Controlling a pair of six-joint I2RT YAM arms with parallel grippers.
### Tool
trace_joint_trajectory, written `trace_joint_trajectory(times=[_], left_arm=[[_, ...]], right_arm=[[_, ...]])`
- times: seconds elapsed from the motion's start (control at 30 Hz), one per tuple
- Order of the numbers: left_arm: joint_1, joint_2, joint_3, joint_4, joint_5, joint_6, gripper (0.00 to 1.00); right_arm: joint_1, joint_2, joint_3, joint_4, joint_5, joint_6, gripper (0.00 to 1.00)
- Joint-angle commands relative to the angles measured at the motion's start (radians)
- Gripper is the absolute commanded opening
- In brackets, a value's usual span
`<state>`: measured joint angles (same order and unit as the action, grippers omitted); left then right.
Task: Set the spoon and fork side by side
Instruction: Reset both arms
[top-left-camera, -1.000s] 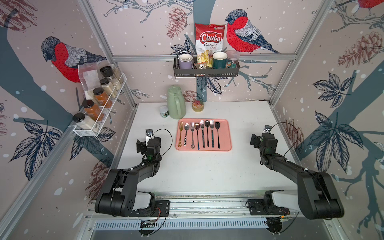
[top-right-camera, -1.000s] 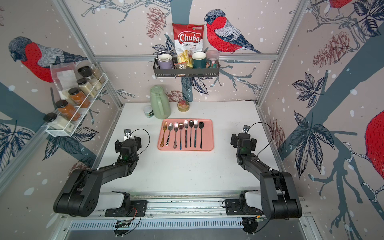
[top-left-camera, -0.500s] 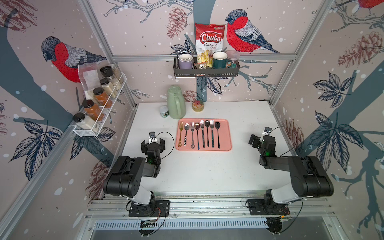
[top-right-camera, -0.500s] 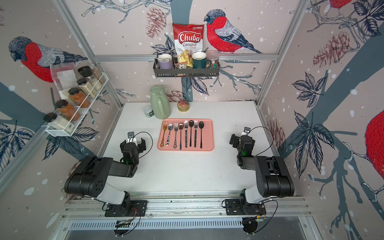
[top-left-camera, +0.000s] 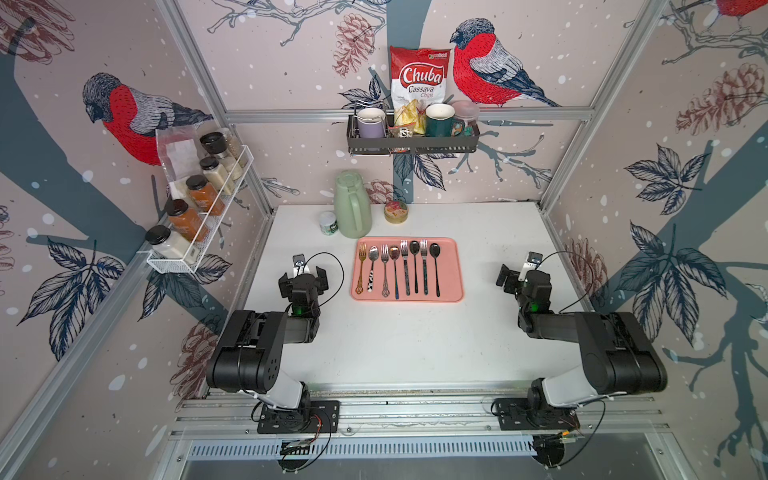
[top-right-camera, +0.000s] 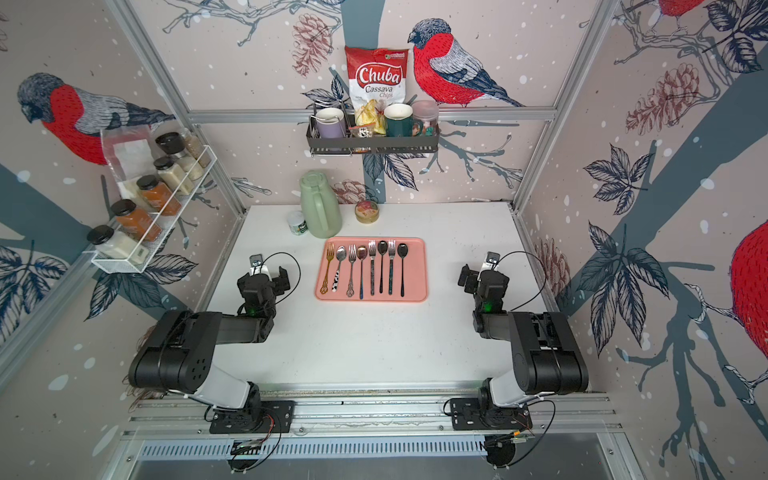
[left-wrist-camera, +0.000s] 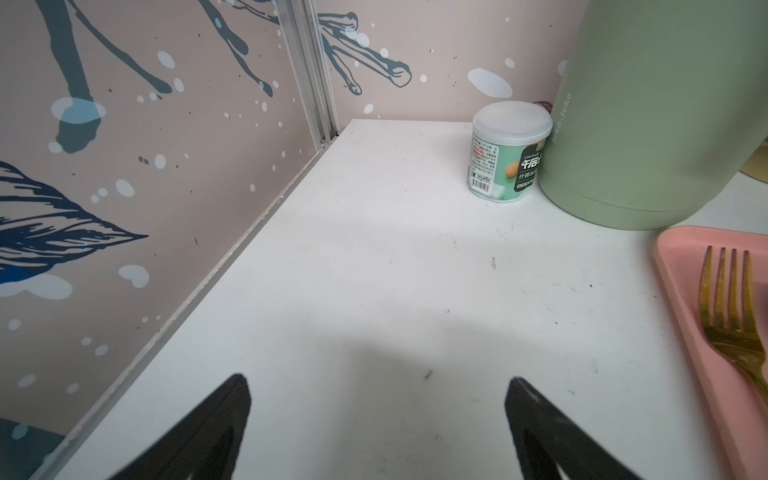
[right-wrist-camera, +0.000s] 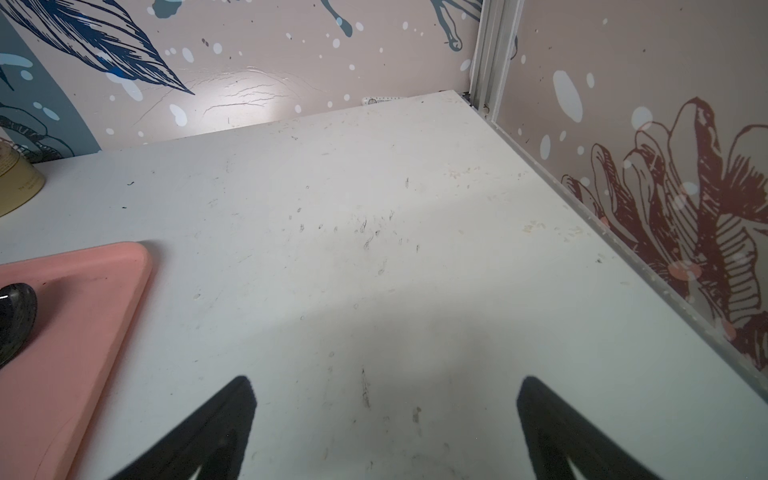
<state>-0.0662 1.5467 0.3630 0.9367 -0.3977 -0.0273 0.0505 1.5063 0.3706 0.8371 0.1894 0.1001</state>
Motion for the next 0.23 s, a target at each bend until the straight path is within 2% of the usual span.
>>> trace_joint_trajectory(times=[0.0,0.2], left_arm=[[0.004,0.000,0.001,-0.003,-0.015,-0.011,0.96],[0.004,0.000,0.001,-0.001,-0.015,-0.011,0.96]], right_arm=[[0.000,0.002,0.000,0.039,0.013,-0.016,0.99],[-0.004,0.002,0.000,0.038,0.007,-0.014,0.99]])
